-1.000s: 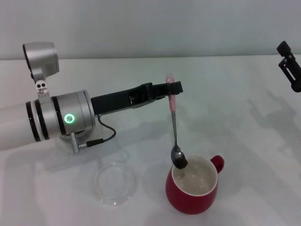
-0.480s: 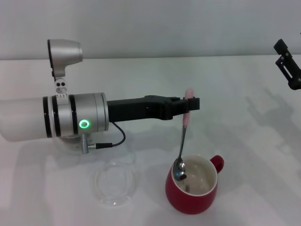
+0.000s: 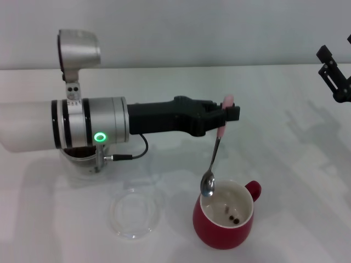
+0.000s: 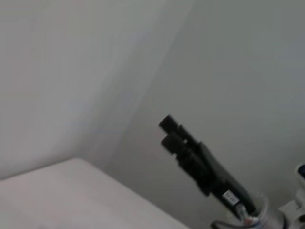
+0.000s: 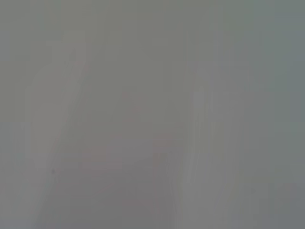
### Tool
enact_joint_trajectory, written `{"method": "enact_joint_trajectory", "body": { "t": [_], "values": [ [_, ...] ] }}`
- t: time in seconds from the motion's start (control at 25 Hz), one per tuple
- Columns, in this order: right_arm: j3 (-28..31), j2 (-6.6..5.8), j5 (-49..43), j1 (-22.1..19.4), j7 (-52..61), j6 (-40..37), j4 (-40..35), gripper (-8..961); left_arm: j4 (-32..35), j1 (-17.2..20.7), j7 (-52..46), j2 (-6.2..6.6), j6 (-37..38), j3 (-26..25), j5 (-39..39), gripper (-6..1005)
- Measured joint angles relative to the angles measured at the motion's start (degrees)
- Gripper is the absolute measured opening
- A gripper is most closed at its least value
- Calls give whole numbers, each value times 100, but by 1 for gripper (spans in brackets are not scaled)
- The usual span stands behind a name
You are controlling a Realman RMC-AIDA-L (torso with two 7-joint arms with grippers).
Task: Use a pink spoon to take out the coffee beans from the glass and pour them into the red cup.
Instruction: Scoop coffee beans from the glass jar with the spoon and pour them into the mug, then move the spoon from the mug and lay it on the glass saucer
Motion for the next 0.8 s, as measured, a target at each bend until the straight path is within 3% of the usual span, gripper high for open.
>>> {"method": "enact_joint_trajectory", "body": {
  "t": [0.2, 0.48, 0.8],
  "values": [
    [5, 0, 4, 41, -5, 42, 0, 666, 260, 195, -47, 52, -194, -10, -189, 135],
    [24, -5, 11, 37, 28, 39, 0, 666, 1372, 1402, -290, 120, -117, -61, -205, 135],
    [-10, -8, 4, 25, 39, 32, 0, 666, 1505, 2335, -271, 176, 71, -339, -140, 134]
  ]
}}
